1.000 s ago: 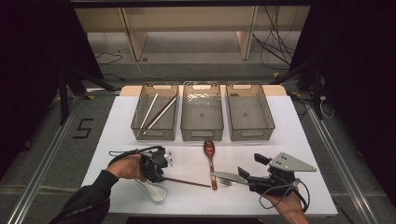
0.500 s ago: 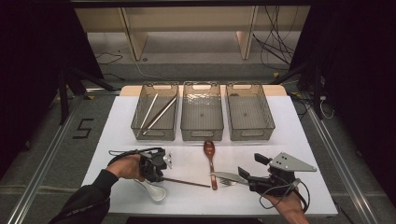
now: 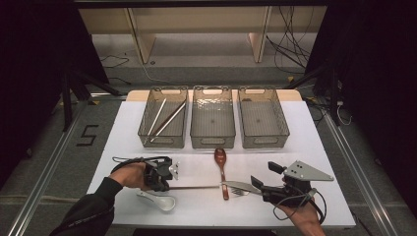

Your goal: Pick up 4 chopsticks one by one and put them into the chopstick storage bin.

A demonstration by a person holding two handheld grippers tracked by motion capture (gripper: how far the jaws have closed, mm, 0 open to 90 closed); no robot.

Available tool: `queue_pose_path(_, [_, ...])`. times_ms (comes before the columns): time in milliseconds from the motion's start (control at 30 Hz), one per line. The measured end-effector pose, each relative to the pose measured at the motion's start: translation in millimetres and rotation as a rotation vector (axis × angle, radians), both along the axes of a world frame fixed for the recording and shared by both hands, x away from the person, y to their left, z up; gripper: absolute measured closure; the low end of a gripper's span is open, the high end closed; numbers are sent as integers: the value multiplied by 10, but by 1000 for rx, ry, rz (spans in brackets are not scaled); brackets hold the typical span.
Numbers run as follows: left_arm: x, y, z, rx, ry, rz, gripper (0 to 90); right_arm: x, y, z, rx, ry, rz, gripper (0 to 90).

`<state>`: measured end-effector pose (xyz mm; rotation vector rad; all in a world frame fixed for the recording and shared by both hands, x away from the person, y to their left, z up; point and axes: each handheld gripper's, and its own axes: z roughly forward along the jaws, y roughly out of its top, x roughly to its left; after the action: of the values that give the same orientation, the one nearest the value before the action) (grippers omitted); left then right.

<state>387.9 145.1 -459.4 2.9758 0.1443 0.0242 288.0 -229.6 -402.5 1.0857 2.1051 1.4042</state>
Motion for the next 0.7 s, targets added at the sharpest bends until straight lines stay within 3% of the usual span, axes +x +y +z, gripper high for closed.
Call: queue_pose_path(700, [38, 40, 42, -35, -32, 8, 834, 0, -1, 0, 1, 0, 1, 251])
